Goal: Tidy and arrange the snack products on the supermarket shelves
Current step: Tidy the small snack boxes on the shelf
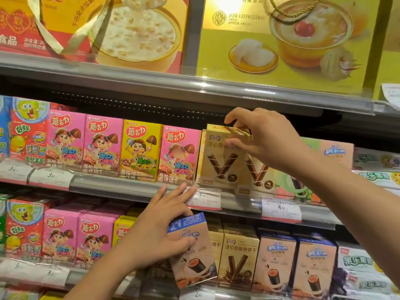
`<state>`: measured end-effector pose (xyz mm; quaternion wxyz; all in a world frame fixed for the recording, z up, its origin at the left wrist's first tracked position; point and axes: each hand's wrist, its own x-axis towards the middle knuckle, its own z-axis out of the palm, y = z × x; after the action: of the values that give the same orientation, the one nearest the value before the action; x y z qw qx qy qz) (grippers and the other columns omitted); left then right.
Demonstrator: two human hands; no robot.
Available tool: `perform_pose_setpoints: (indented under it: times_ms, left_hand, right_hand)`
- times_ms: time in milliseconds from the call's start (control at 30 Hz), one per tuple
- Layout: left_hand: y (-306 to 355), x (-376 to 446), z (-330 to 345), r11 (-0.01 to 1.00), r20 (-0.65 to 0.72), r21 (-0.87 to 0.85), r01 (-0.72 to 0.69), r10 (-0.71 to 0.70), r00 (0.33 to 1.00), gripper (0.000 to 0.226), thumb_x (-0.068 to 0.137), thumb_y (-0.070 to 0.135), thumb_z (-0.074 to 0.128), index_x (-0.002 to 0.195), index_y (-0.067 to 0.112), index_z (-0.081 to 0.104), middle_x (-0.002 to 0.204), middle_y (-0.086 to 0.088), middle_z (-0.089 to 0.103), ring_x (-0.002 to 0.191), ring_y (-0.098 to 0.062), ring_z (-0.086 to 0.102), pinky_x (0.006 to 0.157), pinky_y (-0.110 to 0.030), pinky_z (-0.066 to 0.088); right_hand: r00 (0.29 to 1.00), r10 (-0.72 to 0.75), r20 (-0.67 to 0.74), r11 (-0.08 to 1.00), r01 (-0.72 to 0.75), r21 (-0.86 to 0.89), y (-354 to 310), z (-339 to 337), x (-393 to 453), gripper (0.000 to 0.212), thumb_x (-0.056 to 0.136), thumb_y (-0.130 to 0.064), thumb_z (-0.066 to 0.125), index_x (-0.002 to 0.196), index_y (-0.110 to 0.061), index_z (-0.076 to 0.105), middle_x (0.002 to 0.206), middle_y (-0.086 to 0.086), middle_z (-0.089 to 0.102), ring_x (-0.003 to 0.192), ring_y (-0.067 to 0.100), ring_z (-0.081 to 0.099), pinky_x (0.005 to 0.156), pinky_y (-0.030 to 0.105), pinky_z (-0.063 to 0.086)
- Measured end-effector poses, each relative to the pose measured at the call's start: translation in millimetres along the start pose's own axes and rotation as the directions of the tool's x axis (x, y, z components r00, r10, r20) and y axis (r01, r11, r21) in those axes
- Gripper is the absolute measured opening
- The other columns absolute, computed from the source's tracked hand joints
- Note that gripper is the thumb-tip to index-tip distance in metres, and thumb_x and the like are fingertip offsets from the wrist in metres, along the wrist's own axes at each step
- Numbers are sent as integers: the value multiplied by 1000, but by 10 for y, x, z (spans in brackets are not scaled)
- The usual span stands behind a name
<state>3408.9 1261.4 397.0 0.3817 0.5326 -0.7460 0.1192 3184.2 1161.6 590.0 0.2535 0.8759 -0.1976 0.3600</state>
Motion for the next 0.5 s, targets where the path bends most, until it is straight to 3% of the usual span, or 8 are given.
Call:
perform_pose_setpoints:
  times_ms: [133,300,500]
  left_hand:
    - [-3,-5,11,1000,-6,-12,0,0,1000,26,79,49,74,99,38,62,158,40,15,151,7,3,124,-28,-11]
    - [-13,1,27,1000,-22,-25,-1,1,1000,26,78,51,73,99,40,63,156,43,15,150,8,4,123,-25,-10]
    - [-15,16,26,998,-43,-54,-19,17,999,24,76,44,75,97,38,64,157,38,22,151,4,9,123,-27,-6]
  right_hand:
    - [999,29,39,998,-31,52,74,105,74,34,88,-55,67,113,-35,57,104,-6,66,100,16,55,70,29,39]
    - [994,79,79,982,-91,164,160,158,163,31,86,-51,73,107,-32,62,98,-13,64,96,12,60,79,34,53]
    - [978,85,191,959,-132,250,253,120,276,22,87,-44,74,99,-28,64,99,-10,73,88,7,67,65,19,46]
